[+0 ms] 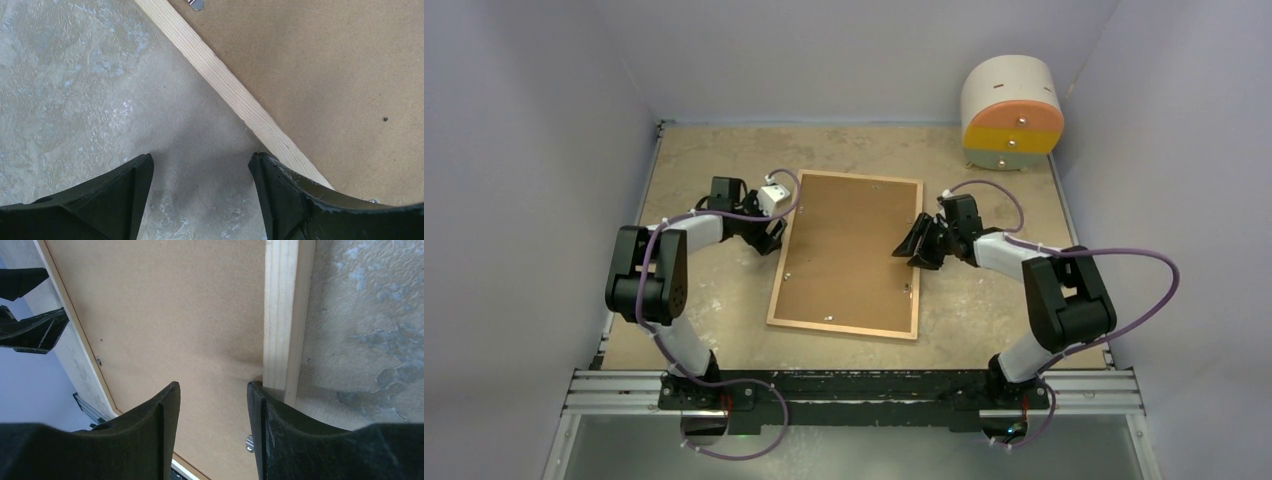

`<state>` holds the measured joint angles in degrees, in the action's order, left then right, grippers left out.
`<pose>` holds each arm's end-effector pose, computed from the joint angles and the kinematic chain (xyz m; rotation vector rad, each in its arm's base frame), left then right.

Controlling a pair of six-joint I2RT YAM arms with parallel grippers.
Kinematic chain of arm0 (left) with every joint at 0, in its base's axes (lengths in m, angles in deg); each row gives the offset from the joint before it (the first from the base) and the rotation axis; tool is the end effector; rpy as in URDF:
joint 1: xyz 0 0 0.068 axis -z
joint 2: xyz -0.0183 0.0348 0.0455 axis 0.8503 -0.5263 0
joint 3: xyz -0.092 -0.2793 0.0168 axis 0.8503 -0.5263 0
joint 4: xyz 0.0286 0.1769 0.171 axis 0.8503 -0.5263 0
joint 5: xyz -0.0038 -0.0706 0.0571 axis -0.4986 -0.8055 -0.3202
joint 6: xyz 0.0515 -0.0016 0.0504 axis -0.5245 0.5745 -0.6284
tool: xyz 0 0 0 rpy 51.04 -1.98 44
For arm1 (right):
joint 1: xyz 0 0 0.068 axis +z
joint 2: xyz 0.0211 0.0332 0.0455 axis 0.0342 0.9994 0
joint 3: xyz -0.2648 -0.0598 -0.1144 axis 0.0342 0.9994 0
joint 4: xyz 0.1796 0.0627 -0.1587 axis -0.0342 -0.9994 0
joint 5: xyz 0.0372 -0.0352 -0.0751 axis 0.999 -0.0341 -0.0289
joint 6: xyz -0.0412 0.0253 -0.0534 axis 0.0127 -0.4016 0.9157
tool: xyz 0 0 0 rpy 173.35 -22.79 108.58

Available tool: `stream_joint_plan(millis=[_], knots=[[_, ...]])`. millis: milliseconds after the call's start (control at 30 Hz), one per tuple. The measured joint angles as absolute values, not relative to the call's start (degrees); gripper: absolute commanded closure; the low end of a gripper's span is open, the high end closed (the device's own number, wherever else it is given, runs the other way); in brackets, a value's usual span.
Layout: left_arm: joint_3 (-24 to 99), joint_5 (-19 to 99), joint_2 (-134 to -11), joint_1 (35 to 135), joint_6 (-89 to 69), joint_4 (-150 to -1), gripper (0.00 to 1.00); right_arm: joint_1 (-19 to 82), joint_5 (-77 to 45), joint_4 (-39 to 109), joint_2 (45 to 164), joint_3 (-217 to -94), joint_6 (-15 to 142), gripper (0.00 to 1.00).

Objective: Put the photo into the frame
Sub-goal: Place the photo frame item in the photo frame.

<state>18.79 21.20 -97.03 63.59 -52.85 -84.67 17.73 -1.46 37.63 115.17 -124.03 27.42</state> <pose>0.3428 -0.0596 0.1650 0.9310 2.2270 -0.3955 0.3008 0.1083 0.1788 0.3904 2.4618 0.9272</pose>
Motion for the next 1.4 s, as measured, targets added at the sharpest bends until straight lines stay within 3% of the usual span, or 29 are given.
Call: stream_joint_plan(millis=[333, 533, 567, 600, 633, 867, 1000, 1200, 1233, 1267, 1300, 1333, 1367, 1400], knots=[[19.8, 21.0, -97.0, 63.8, -53.5, -87.6, 0.25, 17.8, -5.2, 30.7, 110.9, -129.5, 29.6, 0.33], [22.4, 18.1, -96.9, 63.1, -54.2, -95.2, 0.25, 22.1, -6.3, 31.3, 109.2, -134.2, 30.1, 0.39], [23.0, 17.1, -96.8, 62.7, -54.1, -96.5, 0.26, 23.3, -6.2, 31.6, 109.6, -135.2, 30.1, 0.51], [23.7, 15.5, -96.8, 62.1, -54.1, -98.0, 0.27, 24.2, -5.7, 32.7, 109.9, -135.8, 29.9, 0.80], [24.1, 14.4, -96.8, 61.7, -54.1, -98.9, 0.29, 24.8, -4.5, 34.7, 110.0, -135.9, 29.2, 1.00], [25.0, 8.1, -96.9, 59.7, -53.7, -102.4, 0.43, 19.8, 8.8, 52.8, 121.0, -135.5, 17.2, 1.00], [24.7, 6.4, -97.2, 59.8, -52.9, -102.5, 0.50, 22.6, 3.8, 47.7, 124.2, -135.5, 19.2, 1.00], [23.4, 4.9, -98.8, 59.8, -52.8, -102.5, 0.58, 32.3, -8.2, 42.3, 114.6, -135.8, 24.3, 1.00], [23.2, 4.7, -99.0, 59.7, -52.8, -102.5, 0.59, 32.9, -10.3, 41.0, 113.1, -136.4, 25.4, 0.99], [23.0, 4.6, -99.1, 59.6, -52.9, -102.5, 0.60, 33.1, -11.8, 39.9, 112.4, -137.3, 26.1, 0.75], [22.8, 4.4, -99.1, 59.5, -52.9, -102.3, 0.61, 32.9, -13.3, 38.3, 112.1, -139.1, 27.0, 0.39], [22.7, 4.1, -99.1, 59.5, -52.9, -102.2, 0.62, 32.5, -13.8, 37.7, 112.4, -140.2, 27.2, 0.12], [22.6, 3.8, -99.1, 59.5, -52.9, -102.1, 0.62, 31.5, -13.5, 36.5, 113.0, -141.9, 27.9, 0.02], [22.5, 3.6, -99.2, 59.5, -52.9, -102.0, 0.63, 30.3, -13.1, 35.4, 114.0, -143.6, 28.8, 0.01]])
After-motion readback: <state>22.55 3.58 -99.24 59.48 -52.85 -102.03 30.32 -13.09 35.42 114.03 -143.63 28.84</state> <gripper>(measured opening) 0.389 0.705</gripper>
